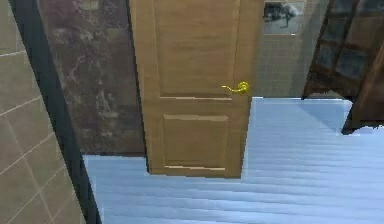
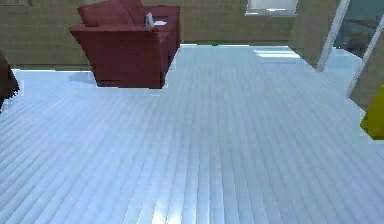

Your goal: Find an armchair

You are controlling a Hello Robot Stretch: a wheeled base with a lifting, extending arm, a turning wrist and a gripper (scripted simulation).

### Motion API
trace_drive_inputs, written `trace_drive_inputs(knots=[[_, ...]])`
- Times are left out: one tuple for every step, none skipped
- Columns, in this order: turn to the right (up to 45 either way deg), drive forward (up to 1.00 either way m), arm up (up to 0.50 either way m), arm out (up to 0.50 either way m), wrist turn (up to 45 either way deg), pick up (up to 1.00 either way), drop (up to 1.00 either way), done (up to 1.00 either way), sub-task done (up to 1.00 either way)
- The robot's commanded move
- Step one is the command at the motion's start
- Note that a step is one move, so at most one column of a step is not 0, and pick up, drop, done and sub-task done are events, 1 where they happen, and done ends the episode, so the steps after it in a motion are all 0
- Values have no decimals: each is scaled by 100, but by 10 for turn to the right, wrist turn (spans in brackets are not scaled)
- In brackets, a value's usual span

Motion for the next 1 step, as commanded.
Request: trace_drive_inputs(knots=[[0,55,0,0,0,0,0,0,0]])
